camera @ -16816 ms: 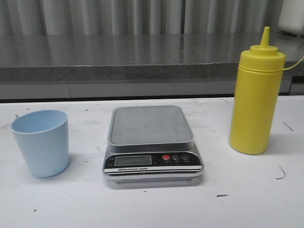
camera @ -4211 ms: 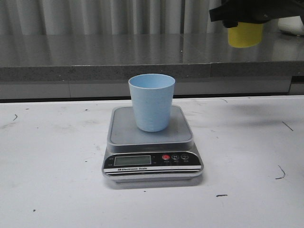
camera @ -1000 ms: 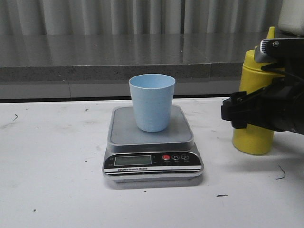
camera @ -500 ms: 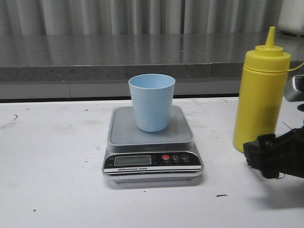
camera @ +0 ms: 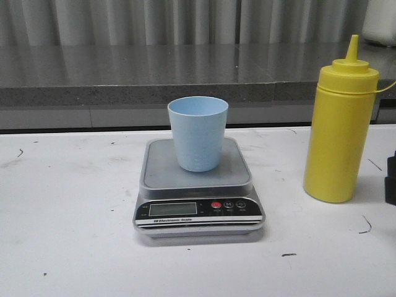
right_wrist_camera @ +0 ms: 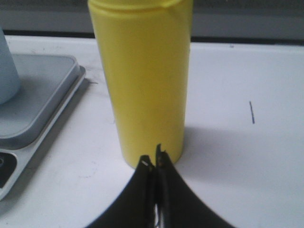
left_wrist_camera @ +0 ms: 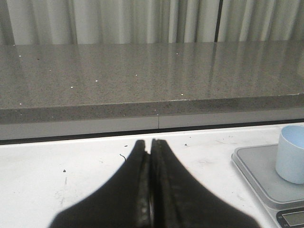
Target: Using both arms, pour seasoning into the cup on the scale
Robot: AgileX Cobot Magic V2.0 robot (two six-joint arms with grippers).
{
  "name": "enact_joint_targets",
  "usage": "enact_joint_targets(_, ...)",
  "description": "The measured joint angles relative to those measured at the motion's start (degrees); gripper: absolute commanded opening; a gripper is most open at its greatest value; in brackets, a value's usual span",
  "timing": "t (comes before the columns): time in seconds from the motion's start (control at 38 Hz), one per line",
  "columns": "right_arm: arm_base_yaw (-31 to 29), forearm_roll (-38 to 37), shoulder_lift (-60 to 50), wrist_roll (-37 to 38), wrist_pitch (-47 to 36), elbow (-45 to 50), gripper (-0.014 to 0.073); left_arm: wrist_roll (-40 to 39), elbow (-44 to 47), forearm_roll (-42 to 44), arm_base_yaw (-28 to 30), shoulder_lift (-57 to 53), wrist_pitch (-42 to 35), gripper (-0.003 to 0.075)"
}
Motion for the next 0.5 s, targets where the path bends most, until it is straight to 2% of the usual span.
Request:
enact_joint_targets(0.21, 0.0, 0.0, -10.9, -1.9, 6.7, 0.3, -0.0111, 0.0, 0.0, 0.0, 0.0, 0.0, 0.0, -0.002)
enact_joint_targets(0.39, 0.0, 0.7, -21.7, -4.7, 22.1, -2.5, -0.0111, 0.0, 0.0, 0.0, 0.0, 0.0, 0.0, -0.002)
enact_joint_targets(0.5, 0.0, 2.4, -28.6, -7.4, 33.9, -5.9, -0.0111, 0.0, 0.0, 0.0, 0.0, 0.0, 0.0, -0.002)
